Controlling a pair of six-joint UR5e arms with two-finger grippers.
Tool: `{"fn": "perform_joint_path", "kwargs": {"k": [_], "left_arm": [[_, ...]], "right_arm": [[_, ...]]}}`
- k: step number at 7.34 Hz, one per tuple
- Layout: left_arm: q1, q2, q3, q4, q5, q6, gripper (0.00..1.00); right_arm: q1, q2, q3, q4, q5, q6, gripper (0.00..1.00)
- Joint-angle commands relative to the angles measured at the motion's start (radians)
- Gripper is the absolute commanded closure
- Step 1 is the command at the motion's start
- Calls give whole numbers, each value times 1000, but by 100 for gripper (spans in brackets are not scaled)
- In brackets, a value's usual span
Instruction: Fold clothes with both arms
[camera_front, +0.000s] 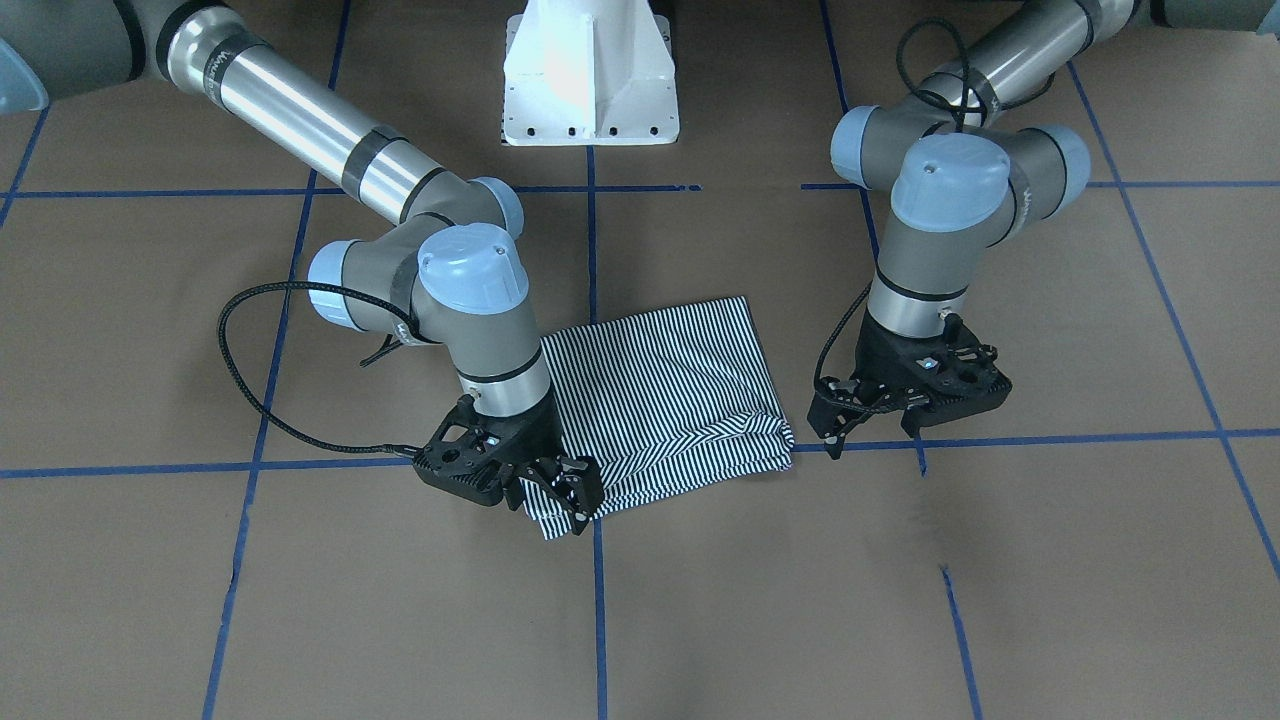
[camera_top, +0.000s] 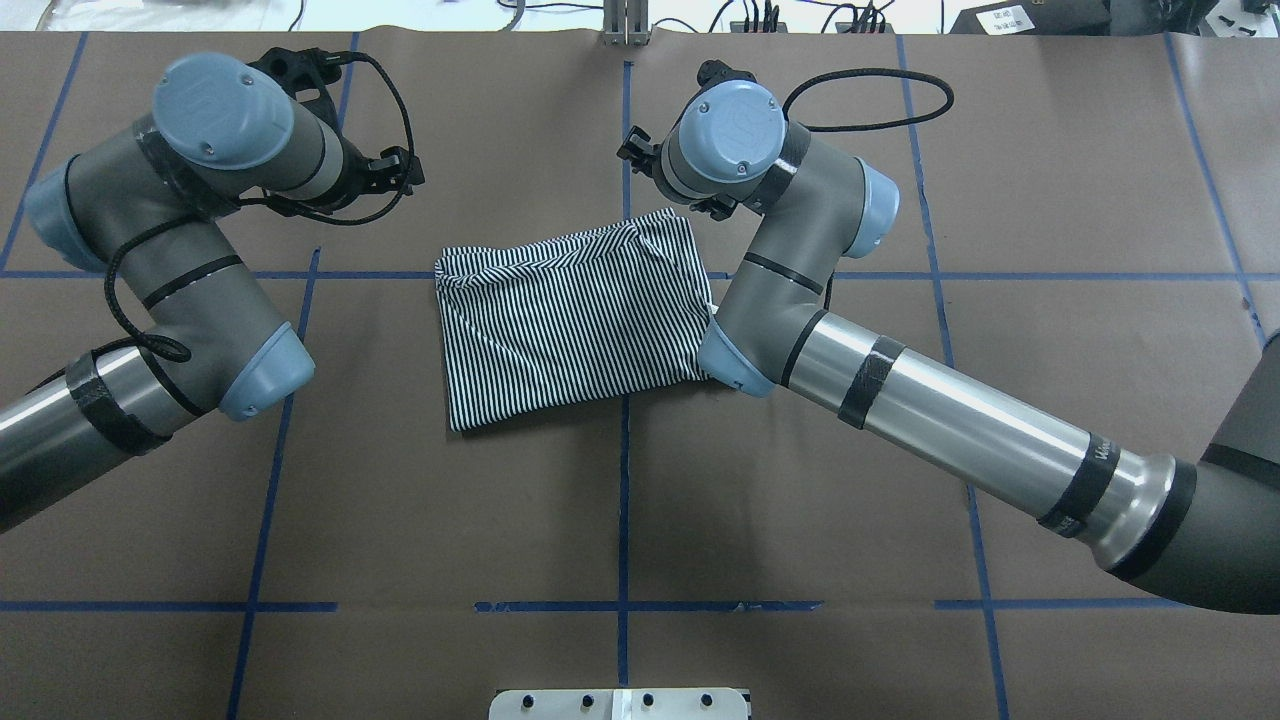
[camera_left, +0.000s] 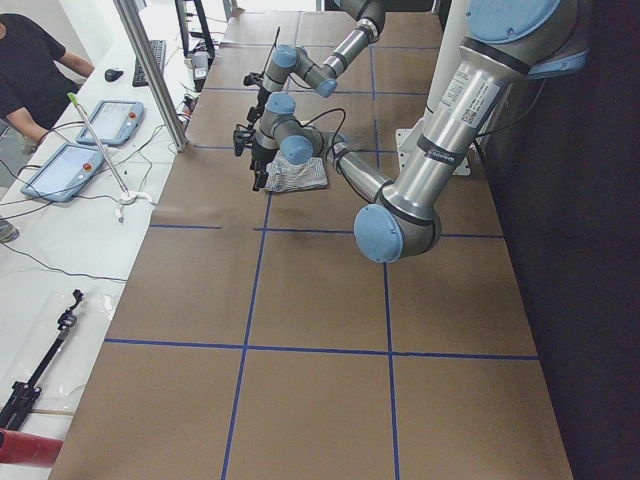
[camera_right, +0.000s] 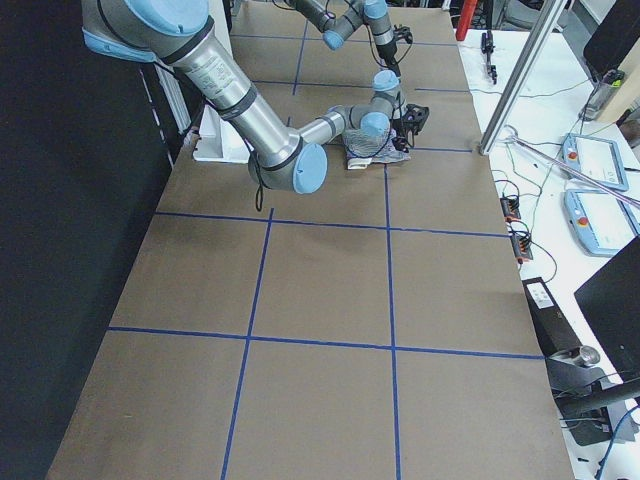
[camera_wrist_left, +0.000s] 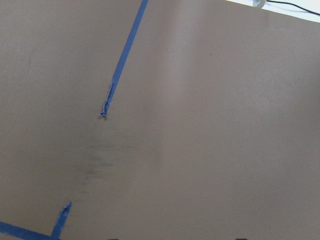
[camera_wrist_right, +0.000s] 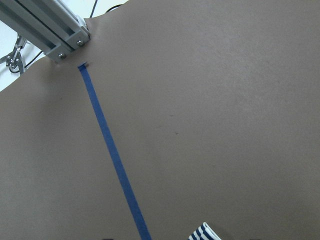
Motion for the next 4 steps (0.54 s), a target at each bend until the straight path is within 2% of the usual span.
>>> {"fn": "perform_joint_path", "kwargs": {"k": [1, 2, 3, 4], "left_arm": [[-36, 5, -2, -1, -61, 21, 0], [-92, 10, -10, 5, -121, 112, 0], [-166, 18, -12, 13, -140, 216, 0], [-249, 50, -13, 15, -169, 337, 0]], "right_arm": [[51, 4, 8, -29, 73, -161, 0], [108, 0, 49, -118, 92, -346, 0], [174, -2, 86, -243, 136, -505, 0], [270, -46, 128, -305, 246, -672, 0]]}}
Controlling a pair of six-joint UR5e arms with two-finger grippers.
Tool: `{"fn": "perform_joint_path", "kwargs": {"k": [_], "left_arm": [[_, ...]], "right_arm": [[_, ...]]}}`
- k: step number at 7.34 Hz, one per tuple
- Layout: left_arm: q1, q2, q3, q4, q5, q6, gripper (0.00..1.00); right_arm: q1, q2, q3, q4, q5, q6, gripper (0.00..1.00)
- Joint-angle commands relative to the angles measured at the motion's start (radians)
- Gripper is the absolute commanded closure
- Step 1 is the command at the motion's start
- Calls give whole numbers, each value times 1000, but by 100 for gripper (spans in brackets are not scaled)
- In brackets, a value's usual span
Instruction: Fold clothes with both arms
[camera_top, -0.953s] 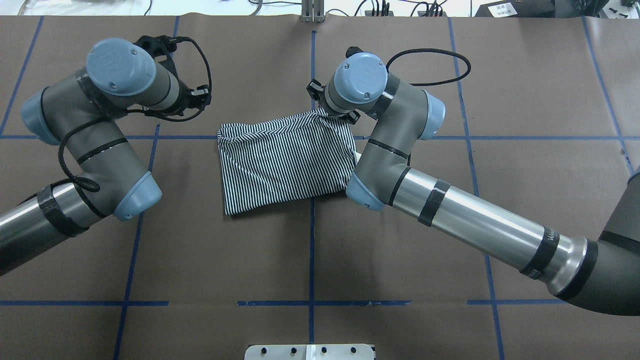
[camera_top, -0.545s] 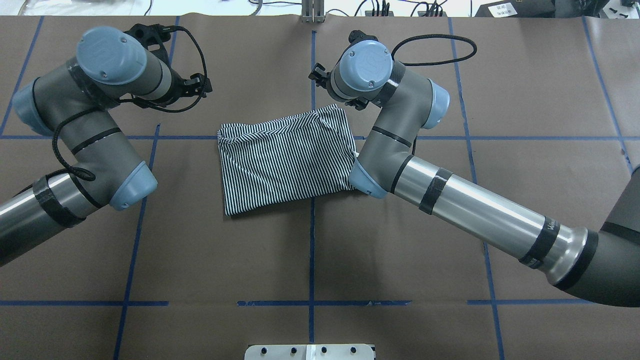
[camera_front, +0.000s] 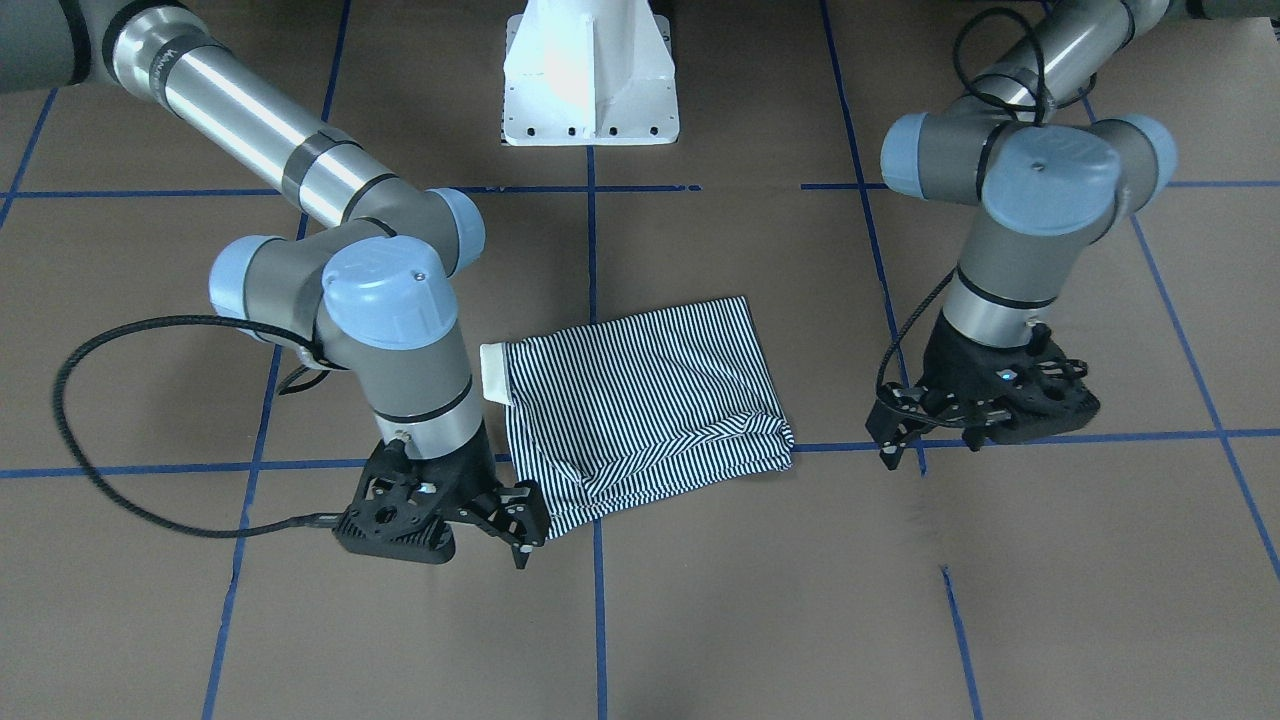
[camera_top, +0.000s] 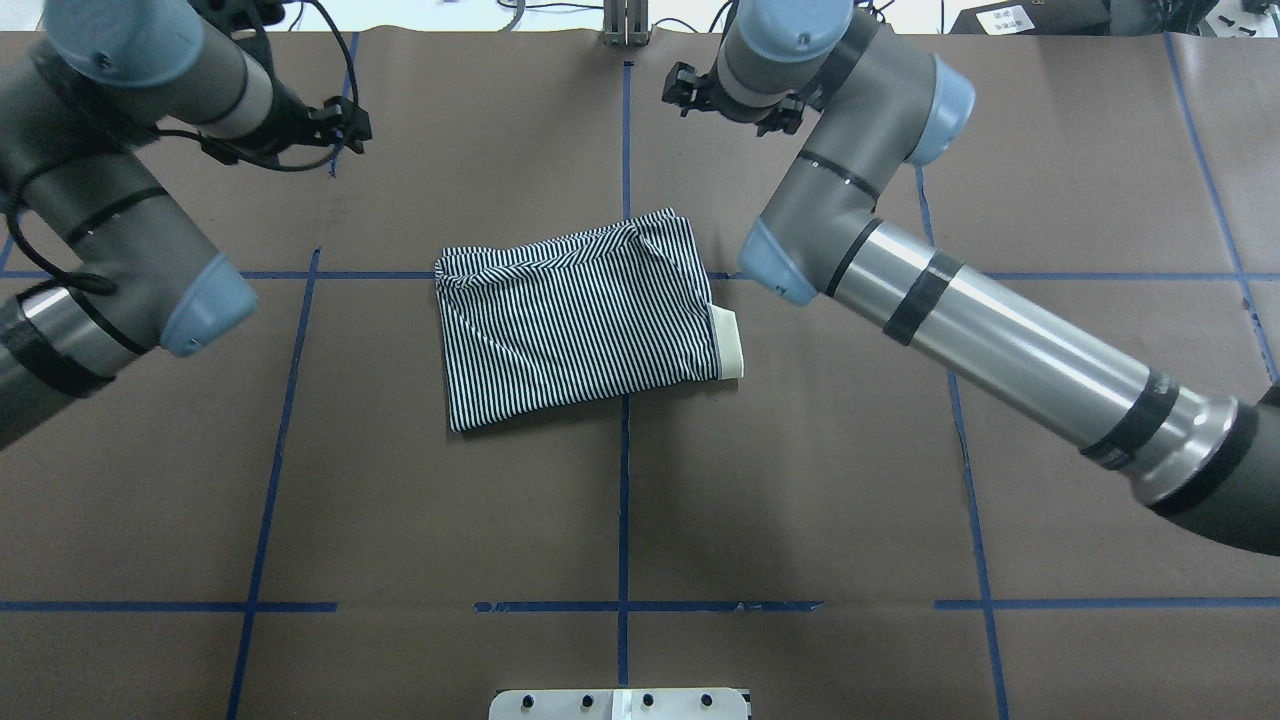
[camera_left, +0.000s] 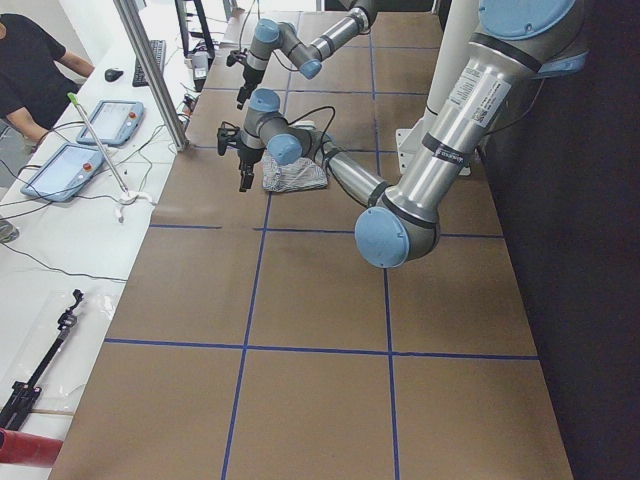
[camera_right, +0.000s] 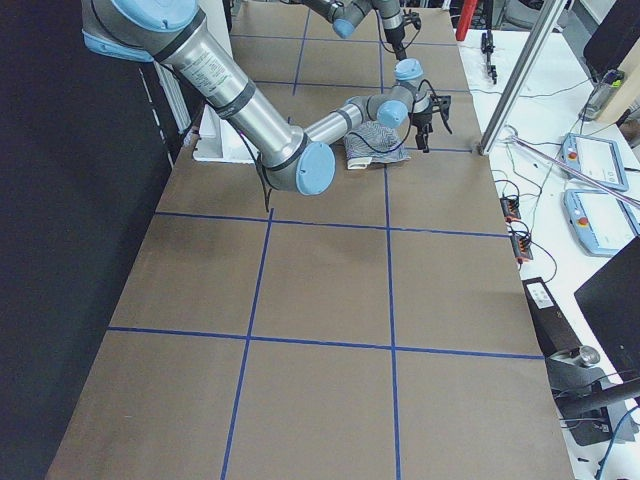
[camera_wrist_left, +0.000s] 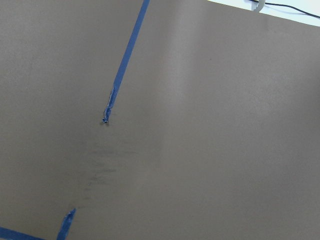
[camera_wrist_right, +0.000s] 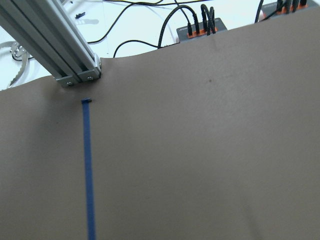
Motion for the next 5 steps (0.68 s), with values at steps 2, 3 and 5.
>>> {"fn": "perform_joint_path", "kwargs": {"k": [2, 3, 5], "left_arm": [[-255, 120, -19, 6, -134, 397, 0], [-306, 199, -58, 8, -172, 533, 0], [-407, 334, -110, 9, -259, 741, 0]], "right_arm": [[352, -271, 93, -121, 400, -644, 0], [487, -357, 94, -196, 510, -885, 0], [681, -433, 97, -480, 535, -1341, 0]]}}
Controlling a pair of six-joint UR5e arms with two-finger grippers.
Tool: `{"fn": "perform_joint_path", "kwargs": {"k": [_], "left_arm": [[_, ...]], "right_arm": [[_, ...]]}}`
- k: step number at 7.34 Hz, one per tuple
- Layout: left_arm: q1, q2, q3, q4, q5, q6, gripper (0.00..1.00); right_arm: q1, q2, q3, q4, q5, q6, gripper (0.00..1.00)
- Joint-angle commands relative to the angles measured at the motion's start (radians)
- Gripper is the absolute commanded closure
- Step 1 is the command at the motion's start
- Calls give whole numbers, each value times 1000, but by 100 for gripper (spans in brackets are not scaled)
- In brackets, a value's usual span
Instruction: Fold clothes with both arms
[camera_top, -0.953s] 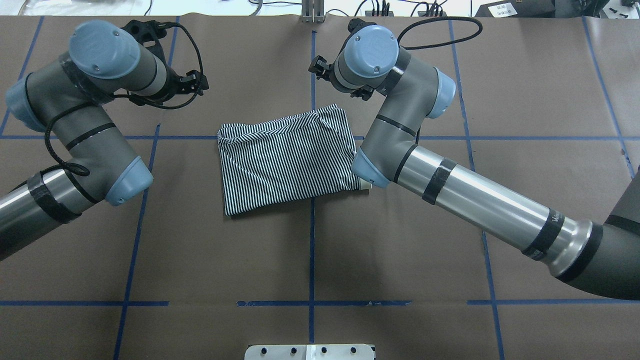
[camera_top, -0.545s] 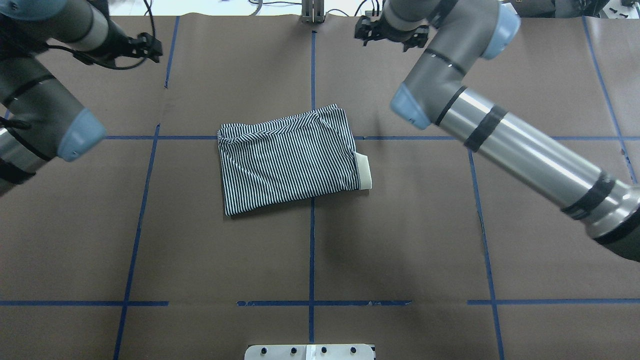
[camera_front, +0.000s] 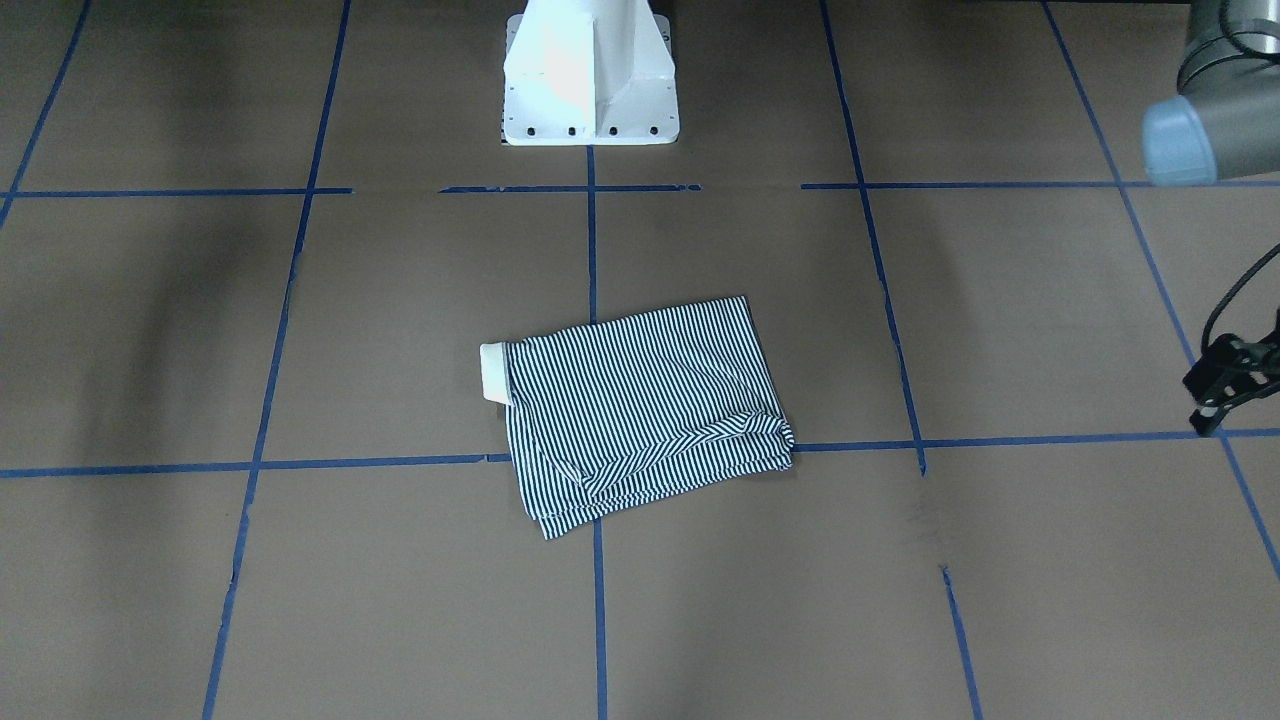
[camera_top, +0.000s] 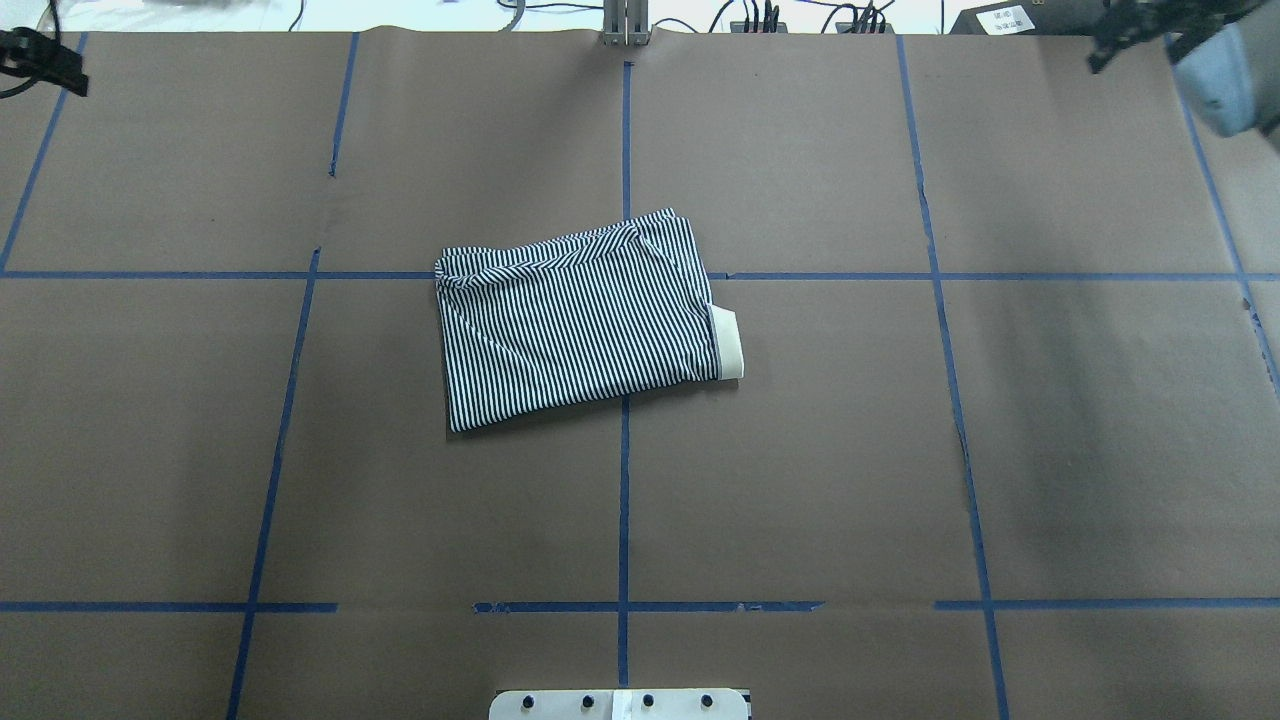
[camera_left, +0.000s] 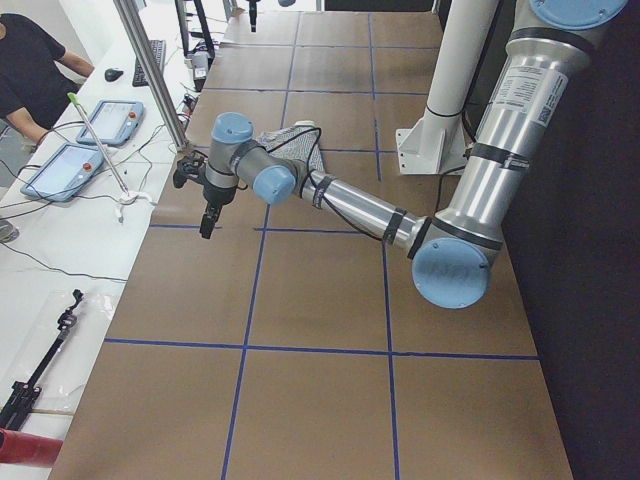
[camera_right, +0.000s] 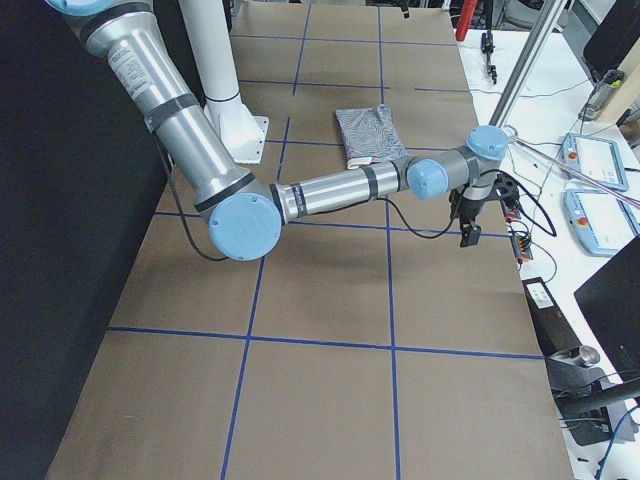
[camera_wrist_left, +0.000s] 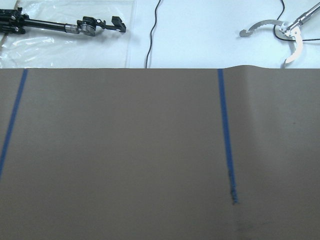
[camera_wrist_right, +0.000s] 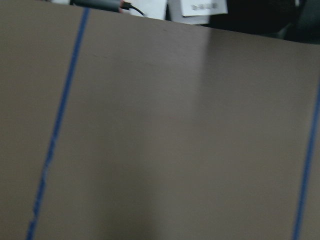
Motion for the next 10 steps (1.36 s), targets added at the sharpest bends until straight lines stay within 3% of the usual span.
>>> {"fn": "perform_joint_path", "kwargs": {"k": [1, 2, 4, 5, 8, 10], "left_arm": [[-108, 155, -50, 1, -100, 240, 0], [-165, 210, -48, 2, -149, 394, 0], [-258, 276, -67, 30, -165, 501, 0], [-260, 342, -85, 18, -165, 491, 0], [-256, 350, 22, 4, -151, 498, 0], [-256, 352, 18, 60, -157, 498, 0]], "right_arm": [[200, -103, 11, -261, 38, -426, 0], [251, -165, 59, -293, 40, -483, 0], [258, -299, 228, -286, 43, -485, 0], [256, -330, 237, -277, 64, -481, 0], [250, -378, 312, -268, 70, -446, 0], [219, -402, 343, -268, 78, -290, 0]]}}
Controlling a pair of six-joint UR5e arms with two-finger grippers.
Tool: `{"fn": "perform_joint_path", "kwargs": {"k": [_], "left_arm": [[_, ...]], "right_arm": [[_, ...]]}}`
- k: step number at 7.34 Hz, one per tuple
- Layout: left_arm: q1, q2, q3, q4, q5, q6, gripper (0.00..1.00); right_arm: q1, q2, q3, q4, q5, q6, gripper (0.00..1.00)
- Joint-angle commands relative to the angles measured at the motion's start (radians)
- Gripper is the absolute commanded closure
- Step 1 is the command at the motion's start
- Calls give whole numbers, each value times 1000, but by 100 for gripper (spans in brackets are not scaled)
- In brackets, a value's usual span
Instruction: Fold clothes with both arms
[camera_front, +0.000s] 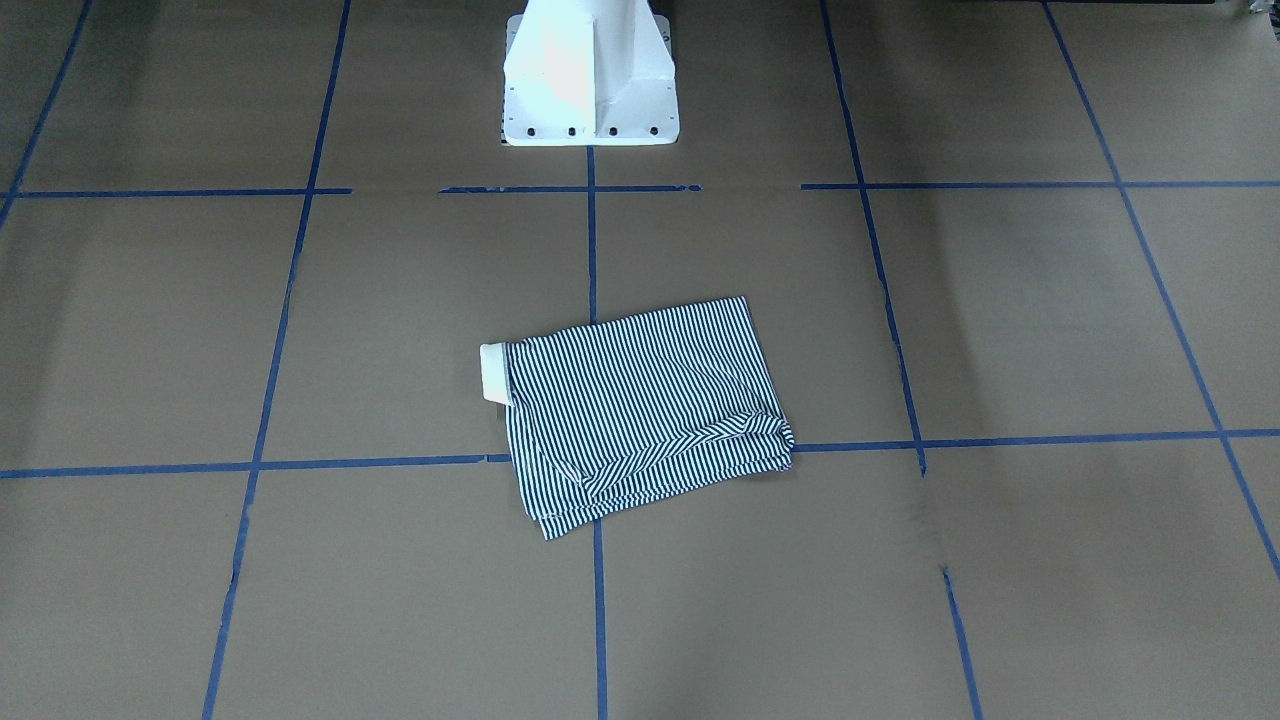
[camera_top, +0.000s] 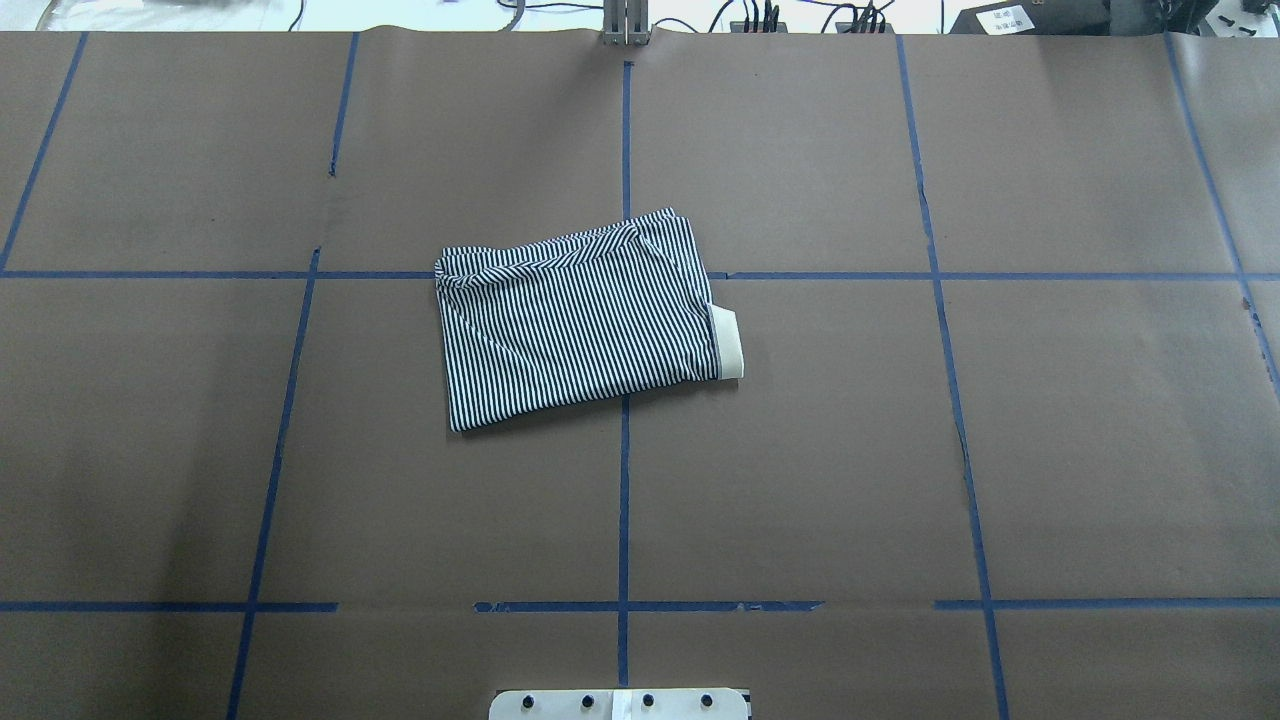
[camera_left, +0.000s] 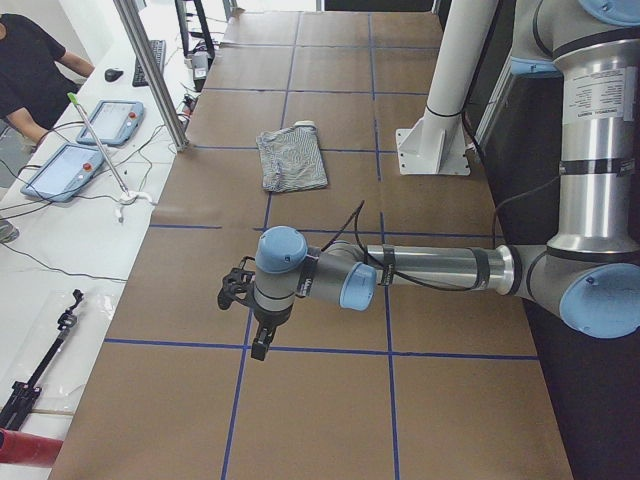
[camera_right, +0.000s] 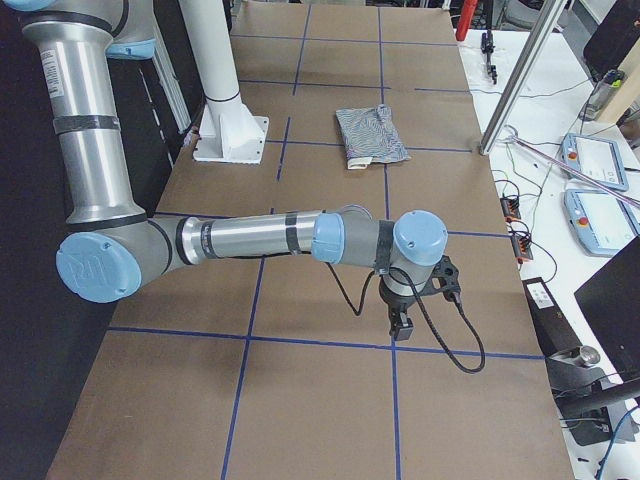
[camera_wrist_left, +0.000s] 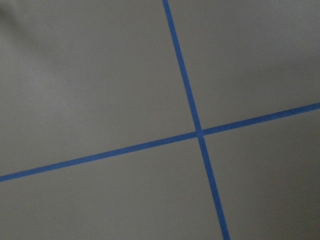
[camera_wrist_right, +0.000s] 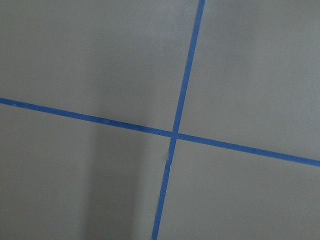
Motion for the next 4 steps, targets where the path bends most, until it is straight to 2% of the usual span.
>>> {"fn": "perform_joint_path", "kwargs": {"k": [1, 3, 4], "left_arm": [[0, -4, -16, 110, -5, 7, 0], [0, -9, -18, 183, -5, 143, 0], [0, -11, -17, 188, -7, 145, 0]], "right_arm": [[-57, -16, 24, 0, 0, 154, 0], [-99, -15, 23, 19, -1, 208, 0], [-99, -16, 21, 19, -1, 208, 0]]}}
